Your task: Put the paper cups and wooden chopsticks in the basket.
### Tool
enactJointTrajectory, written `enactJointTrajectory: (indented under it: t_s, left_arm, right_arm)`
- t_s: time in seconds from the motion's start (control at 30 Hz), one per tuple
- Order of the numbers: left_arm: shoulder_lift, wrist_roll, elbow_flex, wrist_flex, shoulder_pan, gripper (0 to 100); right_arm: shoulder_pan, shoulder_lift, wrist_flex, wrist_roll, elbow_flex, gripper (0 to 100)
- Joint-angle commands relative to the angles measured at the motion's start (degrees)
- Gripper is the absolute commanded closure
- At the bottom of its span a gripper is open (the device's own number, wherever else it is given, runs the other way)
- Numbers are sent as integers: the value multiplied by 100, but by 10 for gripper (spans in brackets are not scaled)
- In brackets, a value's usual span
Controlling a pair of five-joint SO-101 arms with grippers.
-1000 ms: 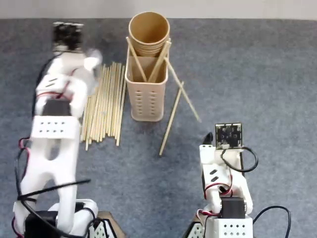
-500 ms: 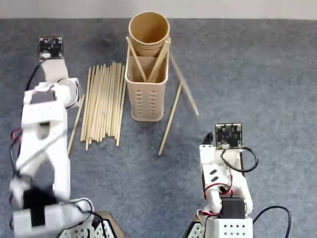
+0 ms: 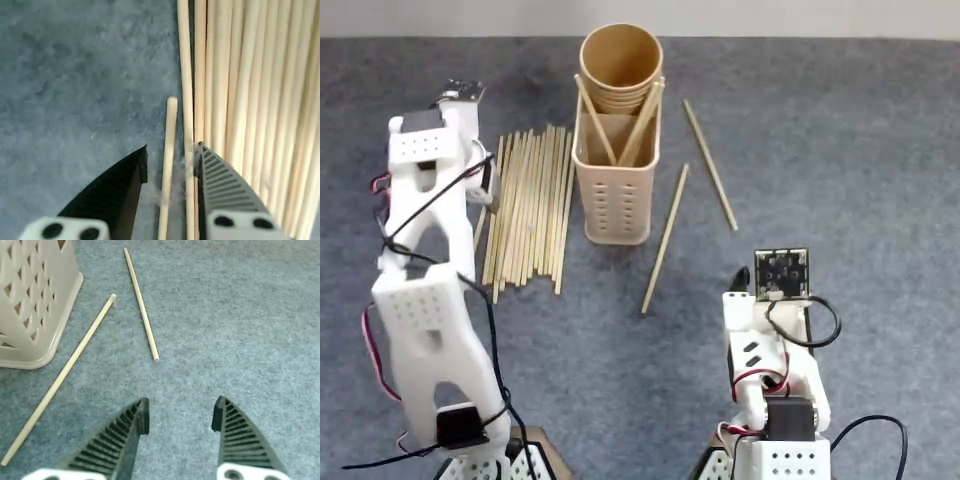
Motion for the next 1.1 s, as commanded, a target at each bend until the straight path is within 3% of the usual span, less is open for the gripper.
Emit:
enactJointTrajectory:
  t_s: [0.0,0.3,0.57,0.8,0.97,1.07]
  left_arm:
    - [497,-79,-945,387,189,819]
    - [1473,-79,-2229,809,251,820]
    - [2053,-387,-2774,888,251,998]
    - [2053,-387,-4426,1574,259,996]
    - [1956,-352,-5921,1618,453,996]
    - [1411,-97,-5895,1618,602,996]
  right_arm:
    - [48,-101,4,79,734,785]
    - [48,-101,4,79,734,785]
    - [48,-101,4,79,734,785]
    - [48,-101,4,79,734,785]
    - [48,-101,4,79,743,785]
    - [48,-101,4,79,743,785]
